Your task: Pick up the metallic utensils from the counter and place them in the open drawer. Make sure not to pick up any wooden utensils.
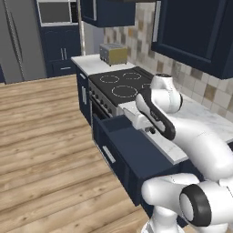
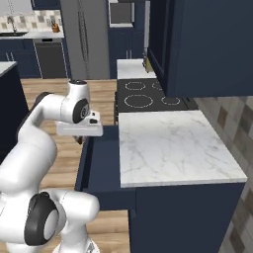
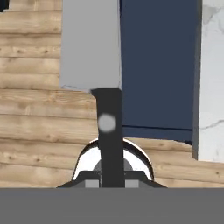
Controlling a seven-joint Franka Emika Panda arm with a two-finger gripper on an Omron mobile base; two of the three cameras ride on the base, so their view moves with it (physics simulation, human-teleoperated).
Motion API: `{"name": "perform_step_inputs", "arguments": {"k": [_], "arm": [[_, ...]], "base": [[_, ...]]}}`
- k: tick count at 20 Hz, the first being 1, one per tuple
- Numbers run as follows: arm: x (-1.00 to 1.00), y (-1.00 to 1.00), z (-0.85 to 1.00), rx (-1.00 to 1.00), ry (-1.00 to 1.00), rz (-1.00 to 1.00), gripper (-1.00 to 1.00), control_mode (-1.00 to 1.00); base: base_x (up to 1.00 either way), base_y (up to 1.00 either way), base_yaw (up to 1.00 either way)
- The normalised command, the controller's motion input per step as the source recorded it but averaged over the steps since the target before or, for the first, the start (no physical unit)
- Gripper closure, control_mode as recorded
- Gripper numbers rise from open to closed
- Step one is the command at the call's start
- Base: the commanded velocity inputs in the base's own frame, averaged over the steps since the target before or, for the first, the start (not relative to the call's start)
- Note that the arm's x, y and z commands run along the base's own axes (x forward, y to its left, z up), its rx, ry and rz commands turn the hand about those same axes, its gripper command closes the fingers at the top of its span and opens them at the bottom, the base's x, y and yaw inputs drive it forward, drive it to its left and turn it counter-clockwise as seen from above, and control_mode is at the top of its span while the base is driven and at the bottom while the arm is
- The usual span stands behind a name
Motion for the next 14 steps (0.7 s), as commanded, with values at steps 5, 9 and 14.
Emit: {"name": "perform_step_inputs", "arguments": {"k": [5,9,14], "arm": [[0.37,0.28,-0.41,-0.01,-0.23,0.00,1.00,-1.00],[0.23,0.06,-0.65,0.03,-0.19,-0.03,1.00,-1.00],[0.26,0.00,-0.60,0.08,-0.11,-0.10,1.00,-1.00]], "base": [[0.00,0.00,0.00],[0.00,0.00,0.00],[0.00,0.00,0.00]]}}
